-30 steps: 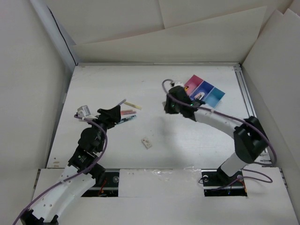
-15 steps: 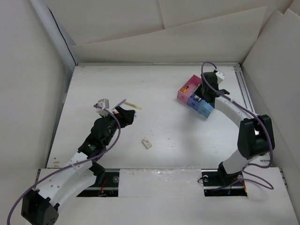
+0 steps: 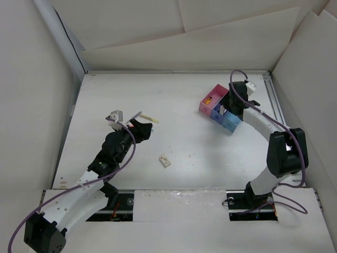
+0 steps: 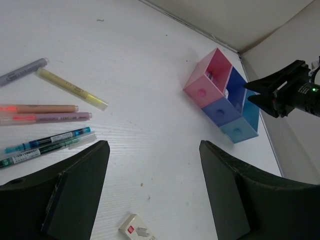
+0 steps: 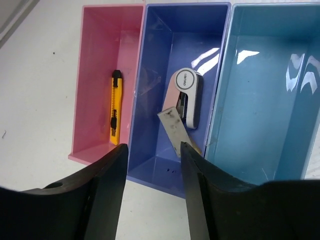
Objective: Sort the stationery into containers
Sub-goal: Place the stationery in the storage box, then pick up the stationery from the center of the board.
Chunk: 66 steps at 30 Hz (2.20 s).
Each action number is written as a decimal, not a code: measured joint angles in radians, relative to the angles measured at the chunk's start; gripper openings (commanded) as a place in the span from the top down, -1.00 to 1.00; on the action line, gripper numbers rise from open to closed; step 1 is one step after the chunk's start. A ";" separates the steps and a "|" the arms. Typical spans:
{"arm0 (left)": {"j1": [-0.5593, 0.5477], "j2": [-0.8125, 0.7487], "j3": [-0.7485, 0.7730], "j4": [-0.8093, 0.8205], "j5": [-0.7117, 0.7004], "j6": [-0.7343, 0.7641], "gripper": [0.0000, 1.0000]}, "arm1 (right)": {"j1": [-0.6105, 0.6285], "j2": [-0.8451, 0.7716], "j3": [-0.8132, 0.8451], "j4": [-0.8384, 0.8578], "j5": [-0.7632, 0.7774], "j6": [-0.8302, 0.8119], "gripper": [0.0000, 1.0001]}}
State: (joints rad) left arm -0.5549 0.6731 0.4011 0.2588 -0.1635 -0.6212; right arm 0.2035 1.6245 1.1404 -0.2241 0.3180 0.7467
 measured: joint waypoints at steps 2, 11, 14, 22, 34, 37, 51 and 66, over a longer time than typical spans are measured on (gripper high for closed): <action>0.000 0.000 0.000 0.000 0.000 0.000 -0.40 | -0.002 -0.009 -0.008 0.000 0.000 0.002 -0.12; 0.000 -0.037 0.000 0.000 -0.011 0.000 0.06 | 0.161 -0.214 -0.154 0.019 -0.100 -0.071 1.00; 0.000 -0.077 0.000 0.000 -0.035 -0.004 0.06 | 0.369 -0.242 -0.189 0.034 -0.154 -0.105 0.74; 0.000 -0.134 0.000 -0.021 -0.130 -0.029 -0.09 | 0.819 -0.089 -0.159 -0.020 -0.164 -0.152 -0.60; 0.000 -0.134 0.000 -0.076 -0.215 -0.049 -0.12 | 0.983 0.213 0.014 -0.090 -0.041 -0.144 -0.26; 0.000 -0.134 0.000 -0.089 -0.234 -0.057 -0.12 | 0.989 0.236 0.027 -0.100 0.002 -0.135 -0.13; 0.000 -0.123 0.000 -0.108 -0.275 -0.076 -0.12 | 0.978 0.219 0.031 -0.126 0.150 -0.076 0.87; 0.000 0.053 0.003 -0.081 -0.209 -0.077 -0.12 | 0.296 -0.128 0.008 -0.056 0.205 0.006 0.87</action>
State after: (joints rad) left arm -0.5552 0.7265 0.4038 0.1776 -0.3725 -0.6979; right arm 0.4992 1.4963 1.1481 -0.2798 0.5228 0.7525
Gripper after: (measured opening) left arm 0.556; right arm 0.384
